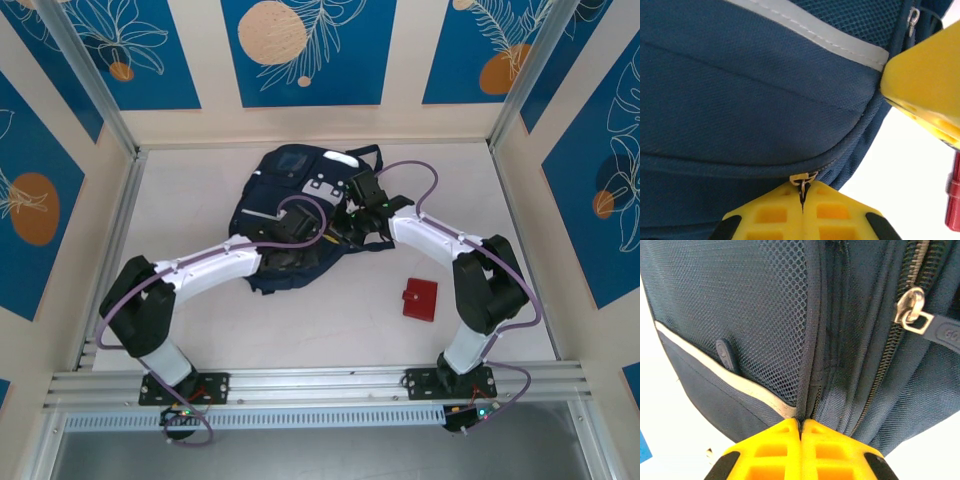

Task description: Pack the student bag

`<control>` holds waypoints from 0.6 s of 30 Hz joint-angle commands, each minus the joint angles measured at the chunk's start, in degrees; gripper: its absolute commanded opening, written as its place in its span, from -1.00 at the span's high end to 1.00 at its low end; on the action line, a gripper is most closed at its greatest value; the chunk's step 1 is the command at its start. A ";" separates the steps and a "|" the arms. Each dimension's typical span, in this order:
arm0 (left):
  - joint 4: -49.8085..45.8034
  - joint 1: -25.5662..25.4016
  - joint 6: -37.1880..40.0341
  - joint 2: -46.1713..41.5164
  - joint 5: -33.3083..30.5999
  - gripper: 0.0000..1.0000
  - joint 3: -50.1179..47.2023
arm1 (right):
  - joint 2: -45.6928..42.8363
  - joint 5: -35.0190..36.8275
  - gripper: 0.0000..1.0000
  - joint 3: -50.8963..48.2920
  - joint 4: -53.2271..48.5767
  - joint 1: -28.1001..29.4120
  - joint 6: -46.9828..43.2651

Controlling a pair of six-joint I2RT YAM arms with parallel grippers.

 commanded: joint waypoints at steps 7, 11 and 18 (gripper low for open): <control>-6.19 3.48 6.75 -8.45 -11.45 1.00 -4.50 | -1.12 14.23 1.00 2.16 -4.79 -1.83 -3.40; -5.23 5.18 12.23 -10.45 -9.97 1.00 -5.67 | -1.11 13.00 1.00 2.66 -2.95 -3.78 -4.94; 0.00 4.48 21.57 -8.64 4.06 1.00 -3.42 | -7.84 5.97 -0.03 -1.17 0.47 -3.80 -4.85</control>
